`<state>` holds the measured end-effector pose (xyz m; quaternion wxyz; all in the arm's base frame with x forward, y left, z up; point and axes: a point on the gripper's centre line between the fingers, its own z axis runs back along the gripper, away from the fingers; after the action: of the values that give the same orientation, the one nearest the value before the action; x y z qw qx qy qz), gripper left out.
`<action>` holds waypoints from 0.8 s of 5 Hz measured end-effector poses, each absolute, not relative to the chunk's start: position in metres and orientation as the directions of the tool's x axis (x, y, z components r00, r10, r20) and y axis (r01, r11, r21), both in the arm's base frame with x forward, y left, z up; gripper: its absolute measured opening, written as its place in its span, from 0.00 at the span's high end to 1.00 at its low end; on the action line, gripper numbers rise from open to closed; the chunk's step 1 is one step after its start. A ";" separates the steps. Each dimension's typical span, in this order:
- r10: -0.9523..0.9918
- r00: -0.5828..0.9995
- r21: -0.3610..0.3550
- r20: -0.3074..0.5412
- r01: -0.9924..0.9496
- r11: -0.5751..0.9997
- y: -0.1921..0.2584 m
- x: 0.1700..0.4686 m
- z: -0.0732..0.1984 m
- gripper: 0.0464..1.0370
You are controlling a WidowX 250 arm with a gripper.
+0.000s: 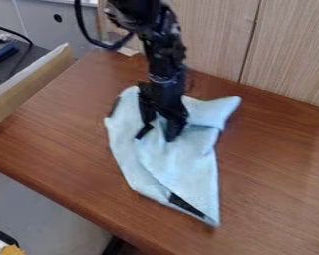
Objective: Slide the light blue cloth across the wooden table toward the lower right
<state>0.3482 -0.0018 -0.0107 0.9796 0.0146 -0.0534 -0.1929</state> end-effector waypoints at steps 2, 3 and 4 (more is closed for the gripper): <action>-0.504 0.860 0.049 0.083 0.501 0.864 -0.045 0.326 -0.006 0.04; -0.519 0.853 0.072 0.047 0.516 0.854 -0.046 0.323 -0.006 0.04; -0.505 0.860 0.089 0.078 0.498 0.862 -0.046 0.326 0.009 0.04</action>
<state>0.3258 -0.0460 0.0093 0.9637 0.0329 -0.0492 -0.2603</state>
